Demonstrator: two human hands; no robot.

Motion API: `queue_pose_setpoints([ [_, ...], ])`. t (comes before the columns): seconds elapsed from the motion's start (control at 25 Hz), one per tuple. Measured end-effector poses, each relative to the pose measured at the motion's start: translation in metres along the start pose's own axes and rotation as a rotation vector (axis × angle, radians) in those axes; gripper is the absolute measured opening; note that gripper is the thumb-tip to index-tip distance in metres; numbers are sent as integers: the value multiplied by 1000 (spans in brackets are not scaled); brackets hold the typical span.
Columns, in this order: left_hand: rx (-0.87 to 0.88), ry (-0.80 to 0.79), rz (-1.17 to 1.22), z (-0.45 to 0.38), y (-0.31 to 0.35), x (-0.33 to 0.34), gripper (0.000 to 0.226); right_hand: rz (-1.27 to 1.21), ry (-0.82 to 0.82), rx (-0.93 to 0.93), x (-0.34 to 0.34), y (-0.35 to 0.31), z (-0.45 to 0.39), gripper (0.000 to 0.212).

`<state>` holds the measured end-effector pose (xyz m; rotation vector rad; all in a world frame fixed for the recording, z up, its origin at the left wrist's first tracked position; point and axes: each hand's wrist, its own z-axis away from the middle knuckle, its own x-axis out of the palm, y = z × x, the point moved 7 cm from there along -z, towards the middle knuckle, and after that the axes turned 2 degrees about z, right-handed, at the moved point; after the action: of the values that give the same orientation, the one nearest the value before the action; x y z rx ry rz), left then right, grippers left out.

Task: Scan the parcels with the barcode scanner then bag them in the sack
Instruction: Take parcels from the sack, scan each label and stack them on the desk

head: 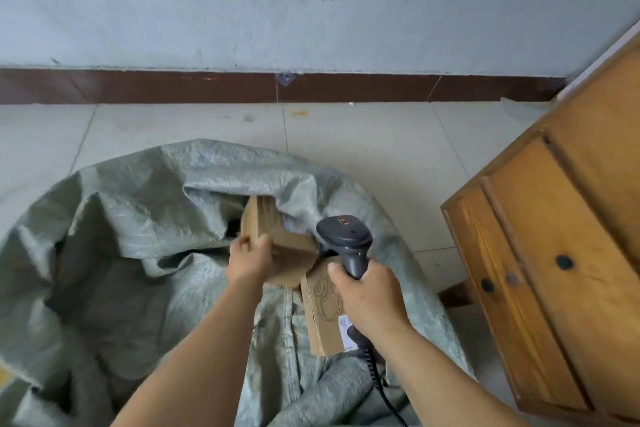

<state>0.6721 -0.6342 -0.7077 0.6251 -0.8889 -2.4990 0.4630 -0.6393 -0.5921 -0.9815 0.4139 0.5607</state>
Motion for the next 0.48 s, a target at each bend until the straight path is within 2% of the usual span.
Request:
queue_pose_setpoints([
  [0.12, 115, -29, -4, -38, 11, 30, 50, 7, 25, -20, 7, 16, -28, 30],
  [0.28, 95, -43, -270, -53, 11, 46, 51, 4, 42, -28, 4, 26, -41, 31],
  [0.4, 92, -158, -184, -9, 23, 47, 61, -33, 56, 5, -10, 17, -27, 31],
  [0.48, 125, -183, -154, 41, 45, 35, 60, -73, 57, 32, -27, -3, -5, 30],
])
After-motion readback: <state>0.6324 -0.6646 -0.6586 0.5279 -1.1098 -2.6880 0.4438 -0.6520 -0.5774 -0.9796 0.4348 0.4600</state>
